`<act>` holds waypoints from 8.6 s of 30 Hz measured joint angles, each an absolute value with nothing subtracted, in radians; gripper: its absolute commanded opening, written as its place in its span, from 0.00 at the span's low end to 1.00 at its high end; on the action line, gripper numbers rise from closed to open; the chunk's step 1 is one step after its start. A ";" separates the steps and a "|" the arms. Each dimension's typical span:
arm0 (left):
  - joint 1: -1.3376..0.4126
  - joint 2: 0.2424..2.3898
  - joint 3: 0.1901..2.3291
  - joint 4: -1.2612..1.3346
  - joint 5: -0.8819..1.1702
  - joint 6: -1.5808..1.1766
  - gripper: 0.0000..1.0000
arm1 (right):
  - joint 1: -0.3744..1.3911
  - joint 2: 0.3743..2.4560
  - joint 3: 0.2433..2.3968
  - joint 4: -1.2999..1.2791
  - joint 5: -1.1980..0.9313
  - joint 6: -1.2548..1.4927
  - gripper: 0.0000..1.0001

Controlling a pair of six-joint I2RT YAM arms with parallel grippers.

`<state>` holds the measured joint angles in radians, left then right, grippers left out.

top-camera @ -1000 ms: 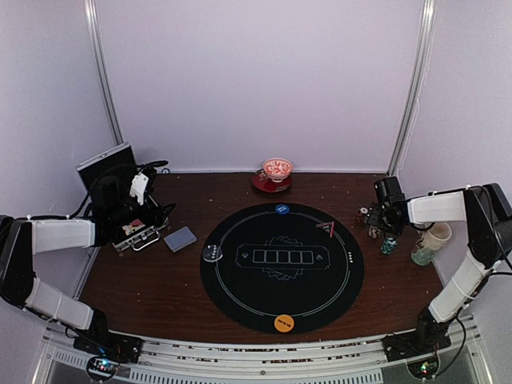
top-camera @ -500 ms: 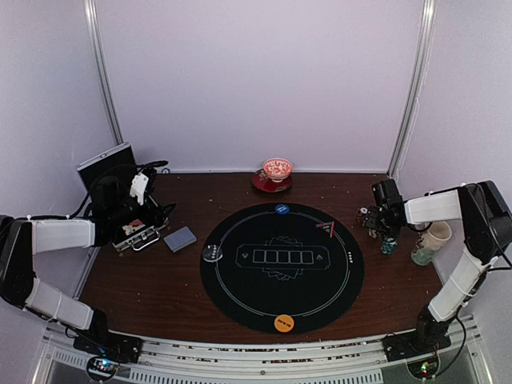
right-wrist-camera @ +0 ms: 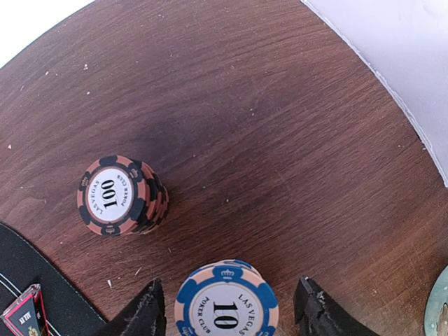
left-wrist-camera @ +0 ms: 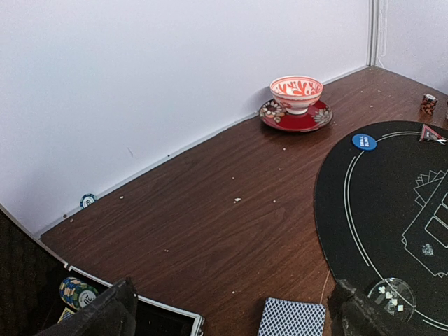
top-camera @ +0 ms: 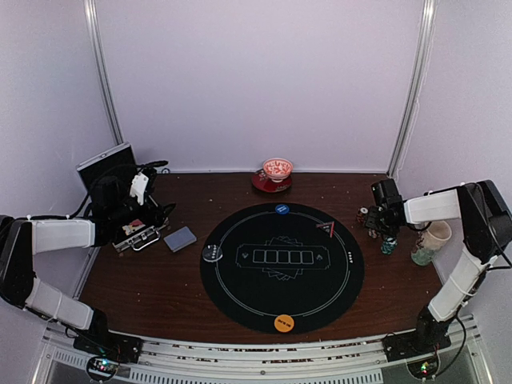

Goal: Distribute texas hold em gaming equipment
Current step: Pick up the pile of poker chips from the chip case, then place the poker chips pile on the poker chips pile, then pick up the pile of poker chips from the pile of poker chips, then flop the poker chips pile in the small blind area.

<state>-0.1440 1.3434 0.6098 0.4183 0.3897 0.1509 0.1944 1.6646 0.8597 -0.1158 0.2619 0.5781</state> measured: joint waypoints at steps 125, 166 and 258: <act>-0.144 1.348 0.610 0.418 0.389 0.151 0.98 | 0.292 1.672 0.919 -0.234 0.428 0.545 0.27; -0.144 1.348 0.610 0.418 0.389 0.151 0.98 | 0.281 1.710 0.931 -0.221 0.436 0.546 0.48; -0.144 1.348 0.610 0.418 0.377 0.151 0.98 | 0.797 2.181 1.656 -0.344 0.475 0.488 0.33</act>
